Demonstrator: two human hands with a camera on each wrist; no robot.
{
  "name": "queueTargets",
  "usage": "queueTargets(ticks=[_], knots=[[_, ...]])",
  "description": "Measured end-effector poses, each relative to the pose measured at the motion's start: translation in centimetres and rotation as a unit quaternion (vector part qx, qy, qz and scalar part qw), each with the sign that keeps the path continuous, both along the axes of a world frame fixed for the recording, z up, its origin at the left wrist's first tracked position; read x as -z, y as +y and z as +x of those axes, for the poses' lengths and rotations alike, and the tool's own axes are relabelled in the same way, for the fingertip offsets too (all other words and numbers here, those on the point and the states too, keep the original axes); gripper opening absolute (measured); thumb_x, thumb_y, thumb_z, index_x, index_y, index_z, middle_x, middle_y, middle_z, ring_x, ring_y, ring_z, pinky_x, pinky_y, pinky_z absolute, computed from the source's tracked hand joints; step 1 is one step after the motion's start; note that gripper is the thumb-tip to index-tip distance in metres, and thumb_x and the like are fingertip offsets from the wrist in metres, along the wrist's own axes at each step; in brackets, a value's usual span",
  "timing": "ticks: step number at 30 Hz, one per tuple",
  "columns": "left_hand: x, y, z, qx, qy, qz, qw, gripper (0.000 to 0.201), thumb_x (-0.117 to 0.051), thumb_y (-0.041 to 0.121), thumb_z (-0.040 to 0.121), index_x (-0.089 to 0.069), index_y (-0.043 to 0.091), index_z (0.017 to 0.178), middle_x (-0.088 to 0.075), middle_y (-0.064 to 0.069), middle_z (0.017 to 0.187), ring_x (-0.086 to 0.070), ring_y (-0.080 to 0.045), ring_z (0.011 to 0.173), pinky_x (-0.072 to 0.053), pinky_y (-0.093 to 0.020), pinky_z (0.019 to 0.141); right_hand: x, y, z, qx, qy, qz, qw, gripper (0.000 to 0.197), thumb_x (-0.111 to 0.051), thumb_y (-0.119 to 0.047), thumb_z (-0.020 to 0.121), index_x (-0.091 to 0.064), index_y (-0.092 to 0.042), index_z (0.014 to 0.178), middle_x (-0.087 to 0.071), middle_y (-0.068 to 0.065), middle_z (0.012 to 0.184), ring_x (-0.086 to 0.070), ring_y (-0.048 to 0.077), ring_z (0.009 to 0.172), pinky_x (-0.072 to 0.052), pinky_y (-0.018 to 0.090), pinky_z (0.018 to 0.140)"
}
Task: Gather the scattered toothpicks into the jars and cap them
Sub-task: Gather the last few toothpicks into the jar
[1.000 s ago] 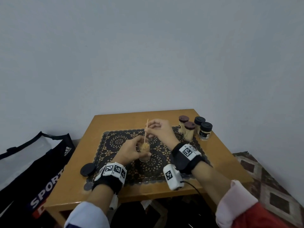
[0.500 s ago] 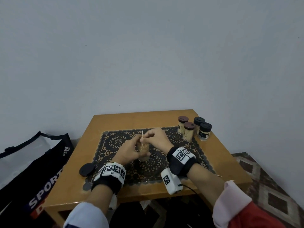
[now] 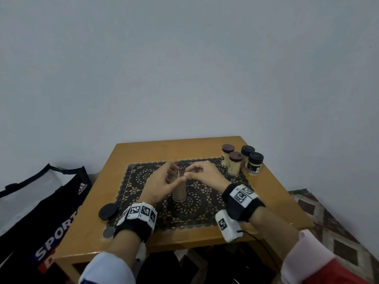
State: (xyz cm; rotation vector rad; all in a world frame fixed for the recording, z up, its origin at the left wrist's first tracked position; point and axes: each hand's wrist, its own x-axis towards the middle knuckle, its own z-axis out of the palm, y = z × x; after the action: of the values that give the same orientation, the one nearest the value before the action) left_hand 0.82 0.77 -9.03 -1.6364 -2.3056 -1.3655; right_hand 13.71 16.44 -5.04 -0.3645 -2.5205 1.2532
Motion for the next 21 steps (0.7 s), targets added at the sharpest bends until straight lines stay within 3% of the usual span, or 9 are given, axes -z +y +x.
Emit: queueTargets(ticks=[4, 8, 11, 16, 19, 21], knots=[[-0.4, -0.3, 0.1, -0.021, 0.039, 0.052, 0.998, 0.041, -0.046, 0.057, 0.094, -0.059, 0.029, 0.121, -0.065, 0.017, 0.101, -0.063, -0.003, 0.090, -0.057, -0.031, 0.073, 0.0, 3.9, 3.6, -0.067, -0.167, 0.022, 0.983, 0.025, -0.069, -0.036, 0.086, -0.071, -0.016, 0.102, -0.068, -0.006, 0.086, -0.058, 0.005, 0.069, -0.042, 0.017, 0.054], [-0.2, -0.3, -0.2, -0.040, 0.068, 0.048, 0.996, 0.018, -0.048, 0.042, 0.099, -0.060, 0.030, 0.105, -0.065, 0.018, 0.090, -0.061, -0.001, 0.080, -0.055, -0.034, 0.069, -0.3, 6.8, 7.4, -0.090, -0.309, 0.081, 0.943, 0.015, -0.076, -0.020, 0.081, -0.071, -0.018, 0.094, -0.073, 0.004, 0.091, -0.063, 0.013, 0.079, -0.045, 0.022, 0.058], [0.1, -0.1, -0.6, -0.039, 0.088, 0.036, 0.995, 0.016, -0.049, 0.044, 0.097, -0.059, 0.031, 0.099, -0.062, 0.019, 0.089, -0.059, -0.001, 0.078, -0.054, -0.034, 0.066, -0.1, 8.3, 9.2, -0.057, -0.343, 0.109, 0.931, 0.020, -0.083, -0.012, 0.072, -0.070, -0.023, 0.082, -0.073, 0.006, 0.085, -0.065, 0.018, 0.081, -0.051, 0.030, 0.069], [0.7, 0.0, -1.2, -0.038, 0.123, 0.010, 0.992, 0.032, -0.046, 0.053, 0.089, -0.064, 0.027, 0.090, -0.059, 0.019, 0.092, -0.058, -0.005, 0.071, -0.054, -0.035, 0.062, 0.4, 9.5, 11.2, -0.037, -0.387, 0.155, 0.908, 0.028, -0.086, -0.012, 0.068, -0.066, -0.022, 0.085, -0.065, -0.008, 0.079, -0.059, 0.008, 0.074, -0.050, 0.021, 0.067], [1.0, 0.1, -1.4, -0.034, 0.117, 0.004, 0.993, 0.030, -0.048, 0.052, 0.087, -0.065, 0.027, 0.087, -0.059, 0.018, 0.094, -0.059, -0.006, 0.071, -0.054, -0.036, 0.063, 0.6, 9.9, 12.0, -0.027, -0.376, 0.156, 0.913, 0.024, -0.086, -0.013, 0.067, -0.069, -0.022, 0.081, -0.067, -0.009, 0.076, -0.061, 0.008, 0.074, -0.052, 0.024, 0.074], [1.0, 0.1, -1.4, -0.036, 0.113, 0.003, 0.993, 0.030, -0.048, 0.052, 0.086, -0.065, 0.027, 0.087, -0.060, 0.018, 0.094, -0.060, -0.006, 0.071, -0.054, -0.036, 0.063, 0.7, 10.0, 12.3, -0.033, -0.353, 0.159, 0.922, 0.020, -0.085, -0.010, 0.069, -0.071, -0.022, 0.074, -0.068, -0.012, 0.067, -0.063, 0.003, 0.068, -0.054, 0.023, 0.071]])
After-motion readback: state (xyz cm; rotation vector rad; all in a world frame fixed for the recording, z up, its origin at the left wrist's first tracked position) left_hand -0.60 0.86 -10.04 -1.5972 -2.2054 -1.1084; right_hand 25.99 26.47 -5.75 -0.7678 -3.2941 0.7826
